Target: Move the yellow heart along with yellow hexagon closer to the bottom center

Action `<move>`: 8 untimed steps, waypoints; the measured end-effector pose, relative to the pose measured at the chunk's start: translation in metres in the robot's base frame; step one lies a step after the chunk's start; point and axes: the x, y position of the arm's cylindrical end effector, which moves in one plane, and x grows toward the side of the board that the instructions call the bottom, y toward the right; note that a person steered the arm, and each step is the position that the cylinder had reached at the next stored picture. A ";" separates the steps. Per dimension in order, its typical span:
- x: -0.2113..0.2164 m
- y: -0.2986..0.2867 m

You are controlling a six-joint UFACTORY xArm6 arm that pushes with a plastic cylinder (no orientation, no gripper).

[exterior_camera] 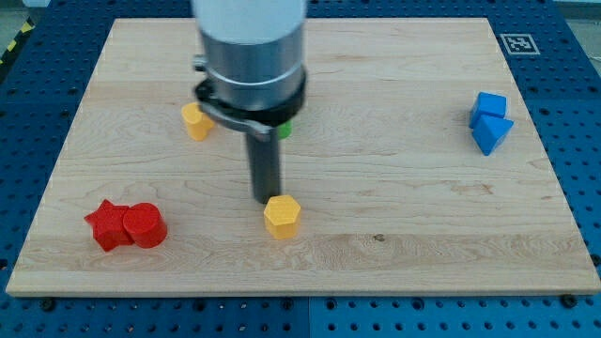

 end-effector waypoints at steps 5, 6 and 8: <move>-0.145 -0.131; -0.131 -0.093; -0.101 -0.039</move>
